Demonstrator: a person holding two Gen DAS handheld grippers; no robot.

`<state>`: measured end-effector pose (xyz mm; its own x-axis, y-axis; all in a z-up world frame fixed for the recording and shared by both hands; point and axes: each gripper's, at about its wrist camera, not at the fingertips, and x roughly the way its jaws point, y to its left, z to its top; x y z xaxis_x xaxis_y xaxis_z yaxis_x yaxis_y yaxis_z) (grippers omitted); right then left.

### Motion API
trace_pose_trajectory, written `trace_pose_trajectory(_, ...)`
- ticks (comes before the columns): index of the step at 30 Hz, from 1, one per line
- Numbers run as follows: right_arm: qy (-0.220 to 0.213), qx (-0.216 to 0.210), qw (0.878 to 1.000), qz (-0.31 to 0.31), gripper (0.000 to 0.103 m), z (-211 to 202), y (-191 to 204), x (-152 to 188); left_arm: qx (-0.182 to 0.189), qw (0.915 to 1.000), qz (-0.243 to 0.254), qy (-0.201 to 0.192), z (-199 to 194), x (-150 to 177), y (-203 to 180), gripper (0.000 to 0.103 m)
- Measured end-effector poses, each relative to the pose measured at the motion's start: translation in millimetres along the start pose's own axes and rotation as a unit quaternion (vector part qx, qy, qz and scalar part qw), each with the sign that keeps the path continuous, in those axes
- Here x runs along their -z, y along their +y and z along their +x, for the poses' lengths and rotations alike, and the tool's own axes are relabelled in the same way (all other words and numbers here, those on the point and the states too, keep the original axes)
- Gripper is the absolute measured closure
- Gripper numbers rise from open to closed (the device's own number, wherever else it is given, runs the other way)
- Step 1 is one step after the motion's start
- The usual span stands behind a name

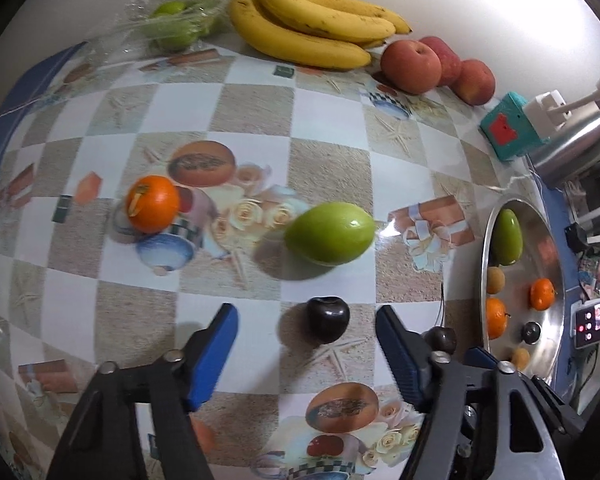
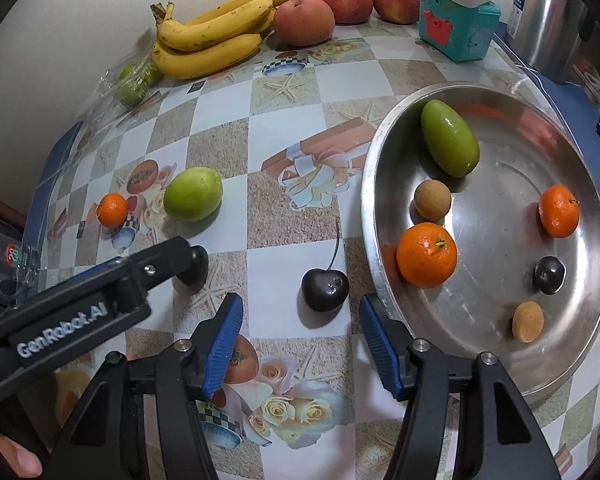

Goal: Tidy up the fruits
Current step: 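Lower the left tool onto the dark plum and close it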

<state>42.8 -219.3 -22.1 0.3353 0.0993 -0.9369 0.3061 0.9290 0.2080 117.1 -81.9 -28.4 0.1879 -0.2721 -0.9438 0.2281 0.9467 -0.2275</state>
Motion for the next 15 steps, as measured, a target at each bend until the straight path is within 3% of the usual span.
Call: trace_pose_trajectory(15, -0.004, -0.002, 1.0, 0.003, 0.043, -0.1, -1.3, -1.8, 0.025, 0.9995, -0.006, 0.016, 13.6, -1.2, -5.2, 0.073)
